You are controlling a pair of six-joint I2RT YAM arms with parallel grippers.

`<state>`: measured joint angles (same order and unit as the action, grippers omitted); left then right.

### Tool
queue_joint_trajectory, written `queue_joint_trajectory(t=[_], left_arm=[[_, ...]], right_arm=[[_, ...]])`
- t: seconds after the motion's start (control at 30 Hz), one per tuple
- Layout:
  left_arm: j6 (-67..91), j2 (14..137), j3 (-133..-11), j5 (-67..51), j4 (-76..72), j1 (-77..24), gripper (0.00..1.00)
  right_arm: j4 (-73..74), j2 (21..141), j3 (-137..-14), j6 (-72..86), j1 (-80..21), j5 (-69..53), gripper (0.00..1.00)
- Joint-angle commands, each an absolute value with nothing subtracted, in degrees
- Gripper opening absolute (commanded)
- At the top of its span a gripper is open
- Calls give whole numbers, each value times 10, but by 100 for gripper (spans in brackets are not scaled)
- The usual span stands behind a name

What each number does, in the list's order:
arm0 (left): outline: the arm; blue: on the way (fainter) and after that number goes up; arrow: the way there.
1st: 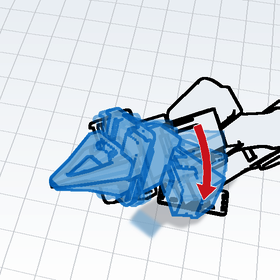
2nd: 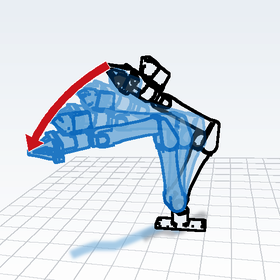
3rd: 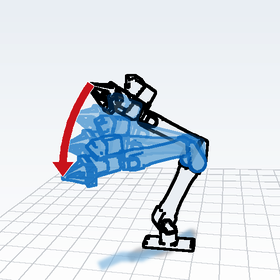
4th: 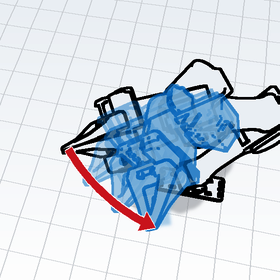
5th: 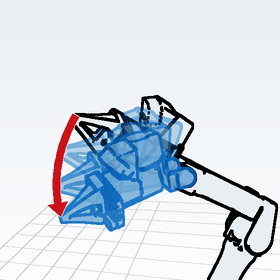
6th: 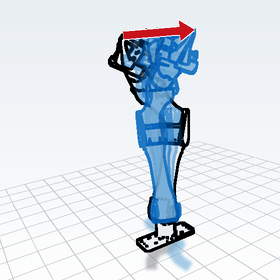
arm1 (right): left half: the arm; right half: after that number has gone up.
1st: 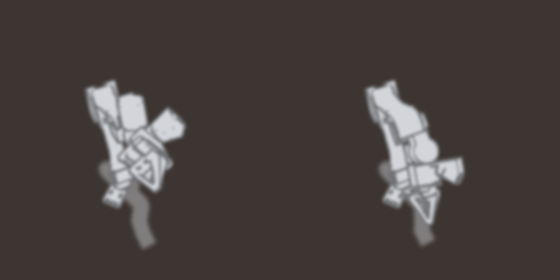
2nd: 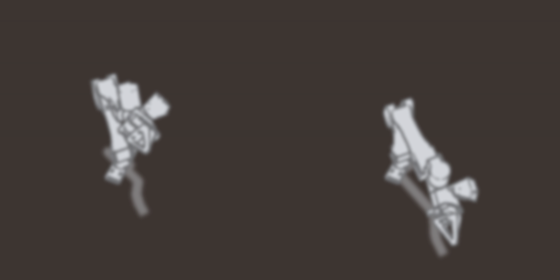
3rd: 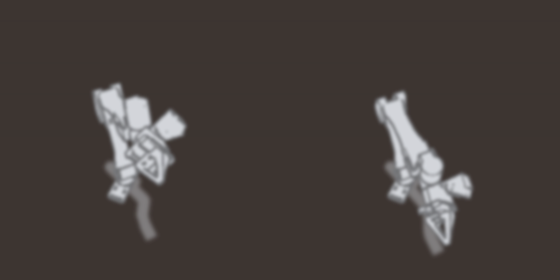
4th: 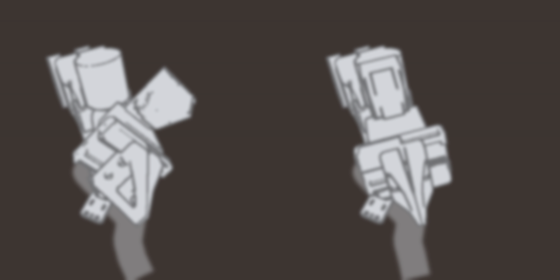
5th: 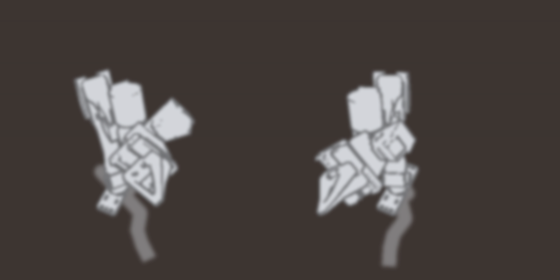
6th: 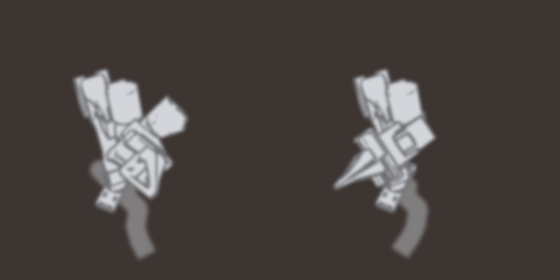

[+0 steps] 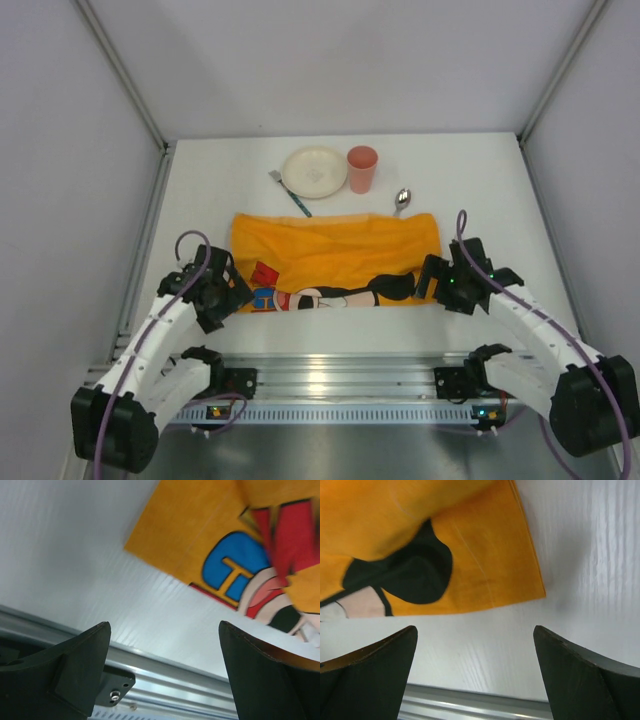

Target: Set the dinner table for one person

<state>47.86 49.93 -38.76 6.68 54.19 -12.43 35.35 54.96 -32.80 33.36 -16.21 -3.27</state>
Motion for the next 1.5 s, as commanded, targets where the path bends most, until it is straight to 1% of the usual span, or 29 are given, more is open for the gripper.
queue_joint_trajectory(t=[0.0, 0.17, 0.33, 0.5, 0.6, 0.63, 0.7, 0.73, 0.8, 0.83, 0.87, 0.9, 0.93, 0.97, 1.0, 1.03, 1.07, 1.13, 1.2, 1.23, 1.27, 1.3, 1.33, 1.37, 1.4, 1.47], left_arm=[[533, 511, -345, 4, 541, -124, 94], [547, 537, -296, -25, 500, -124, 93], [548, 582, -293, -8, 468, -124, 91], [563, 644, -280, -10, 414, -124, 86], [584, 670, -268, -9, 392, -124, 83], [587, 674, -270, 9, 384, -124, 83], [594, 690, -274, 28, 381, -123, 83], [595, 697, -281, 33, 376, -123, 82], [595, 717, -288, 40, 368, -122, 74], [593, 724, -291, 41, 361, -120, 58], [593, 729, -295, 44, 359, -120, 49], [592, 738, -298, 47, 358, -120, 42], [590, 740, -305, 50, 355, -120, 25], [583, 743, -309, 59, 354, -120, 8], [580, 745, -318, 64, 357, -119, 0], [573, 746, -323, 65, 357, -119, 0], [558, 746, -328, 64, 357, -119, 0], [549, 735, -348, 64, 381, -119, 0], [548, 694, -372, 70, 434, -120, 0], [552, 673, -379, 74, 451, -120, 0], [554, 626, -385, 76, 466, -120, 20], [556, 603, -394, 79, 493, -120, 54], [555, 581, -396, 86, 501, -120, 83], [555, 561, -397, 90, 507, -120, 98], [557, 527, -397, 97, 512, -119, 98], [558, 505, -391, 119, 525, -119, 98]], right_arm=[[340, 568, -293, 378, -155, -78, 100], [298, 614, -280, 377, -154, -69, 100], [272, 661, -301, 368, -154, -48, 100], [237, 700, -299, 371, -153, -24, 100], [205, 722, -289, 381, -153, -20, 97], [193, 730, -287, 385, -152, -20, 95], [180, 739, -283, 387, -152, -21, 87], [176, 746, -281, 387, -152, -24, 75], [165, 751, -280, 383, -152, -25, 60], [165, 753, -280, 380, -152, -25, 44], [164, 754, -280, 377, -152, -24, 38], [165, 754, -280, 375, -153, -25, 33], [166, 752, -280, 373, -152, -25, 23], [166, 751, -280, 371, -152, -27, 17], [170, 747, -278, 370, -152, -27, 12], [173, 737, -277, 369, -153, -26, 2], [180, 731, -277, 370, -152, -26, 0], [206, 696, -276, 373, -153, -27, 0], [238, 663, -273, 376, -153, -28, 0], [246, 628, -271, 380, -153, -27, 0], [252, 612, -262, 381, -152, -28, 0], [257, 597, -257, 383, -152, -32, 0], [264, 576, -251, 388, -152, -33, 0], [268, 569, -245, 390, -152, -34, 0], [272, 556, -236, 395, -152, -36, 0], [279, 548, -222, 400, -152, -33, 0]])
